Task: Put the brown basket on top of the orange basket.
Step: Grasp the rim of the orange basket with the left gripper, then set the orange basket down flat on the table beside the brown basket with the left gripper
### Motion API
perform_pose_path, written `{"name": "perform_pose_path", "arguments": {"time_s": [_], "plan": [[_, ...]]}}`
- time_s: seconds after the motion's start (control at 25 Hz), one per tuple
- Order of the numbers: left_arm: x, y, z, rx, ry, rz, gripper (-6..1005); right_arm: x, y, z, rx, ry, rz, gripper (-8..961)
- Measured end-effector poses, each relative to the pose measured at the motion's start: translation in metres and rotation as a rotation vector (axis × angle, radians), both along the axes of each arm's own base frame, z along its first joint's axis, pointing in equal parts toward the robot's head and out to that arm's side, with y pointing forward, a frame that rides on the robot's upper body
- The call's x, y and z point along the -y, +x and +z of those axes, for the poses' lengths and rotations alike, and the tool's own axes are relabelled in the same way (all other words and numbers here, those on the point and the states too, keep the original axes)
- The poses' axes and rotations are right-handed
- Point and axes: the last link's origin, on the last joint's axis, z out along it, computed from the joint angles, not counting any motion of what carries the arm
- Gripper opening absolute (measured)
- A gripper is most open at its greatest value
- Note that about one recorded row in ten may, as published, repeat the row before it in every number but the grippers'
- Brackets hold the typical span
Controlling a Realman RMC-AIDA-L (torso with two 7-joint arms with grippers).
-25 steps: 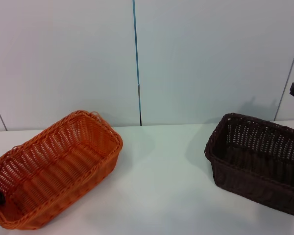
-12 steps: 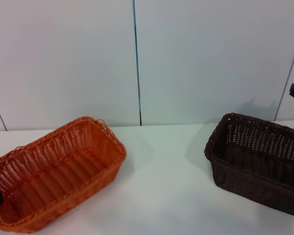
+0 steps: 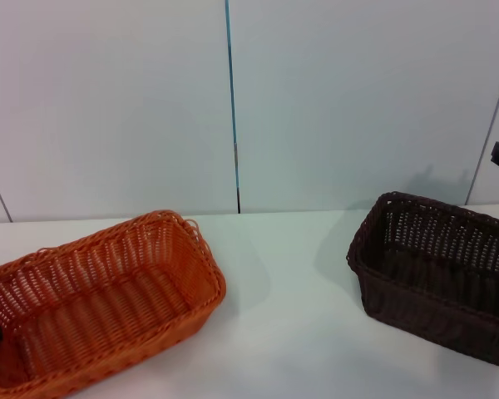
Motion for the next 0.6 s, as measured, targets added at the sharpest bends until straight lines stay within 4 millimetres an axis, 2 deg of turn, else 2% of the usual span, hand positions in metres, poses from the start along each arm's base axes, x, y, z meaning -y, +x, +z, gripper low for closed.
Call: {"name": "perform_pose_path", "arguments": {"time_s": [0.6], "plan": [[-0.002,0.011,0.025,0.033,0.059,-0.017,129,-0.001,-0.001,0.000,0.001,0.002,0.000,715]]}}
